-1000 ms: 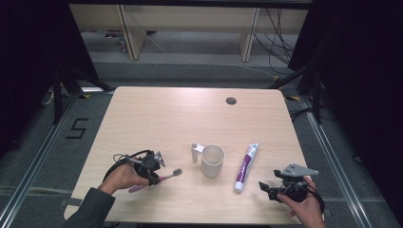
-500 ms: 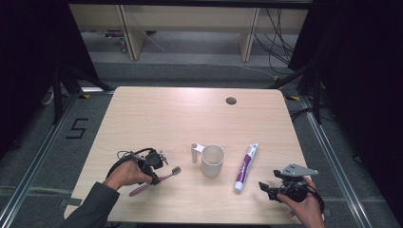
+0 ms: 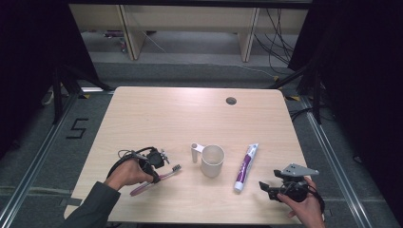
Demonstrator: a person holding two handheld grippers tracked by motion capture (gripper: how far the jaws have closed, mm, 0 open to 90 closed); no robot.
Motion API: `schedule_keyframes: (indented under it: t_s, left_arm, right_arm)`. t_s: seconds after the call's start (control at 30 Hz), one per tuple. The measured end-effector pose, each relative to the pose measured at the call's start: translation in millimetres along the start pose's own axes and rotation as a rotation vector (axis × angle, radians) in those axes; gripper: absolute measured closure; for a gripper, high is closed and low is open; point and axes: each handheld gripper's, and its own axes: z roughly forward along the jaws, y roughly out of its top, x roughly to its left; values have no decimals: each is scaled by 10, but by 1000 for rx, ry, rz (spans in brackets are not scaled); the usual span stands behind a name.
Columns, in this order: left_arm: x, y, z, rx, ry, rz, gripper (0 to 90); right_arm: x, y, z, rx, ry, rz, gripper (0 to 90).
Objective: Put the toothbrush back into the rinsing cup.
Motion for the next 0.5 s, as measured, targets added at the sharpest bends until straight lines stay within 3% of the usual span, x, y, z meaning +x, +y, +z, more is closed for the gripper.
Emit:
schedule_keyframes:
  t_s: [0.03, 0.07, 0.13, 0.2, 0.27, 0.33, 0.37, 0.4, 0.5]
  left_arm:
    - [15, -20, -59, -35, 7, -5, 794]
    - [15, -20, -59, -35, 7, -5, 794]
    - [41, -57, -149, -106, -1, -23, 794]
    - [57, -84, -204, -148, 2, -33, 794]
    - [79, -113, -260, -189, -5, -44, 794]
    - [80, -142, -290, -243, 3, -79, 794]
    - [80, -142, -290, -243, 3, -79, 794]
    - [75, -166, -312, -286, 4, -101, 794]
    - [101, -184, -342, -322, 5, -90, 794]
  right_arm:
    - [-4, 2, -2, 3, 4, -4, 229]
    - [-4, 2, -2, 3, 4, -4, 229]
    - [-2, 3, -7, 4, -3, -3, 229]
    - [8, 3, -4, 14, 10, 22, 229]
    - [-1, 5, -17, 3, -12, 4, 229]
    - [-3, 2, -15, 2, -17, 5, 229]
    - [-1, -1, -11, 2, -13, 14, 229]
    - [-5, 1, -9, -2, -9, 7, 229]
    - [-3, 3, -16, 1, -15, 5, 229]
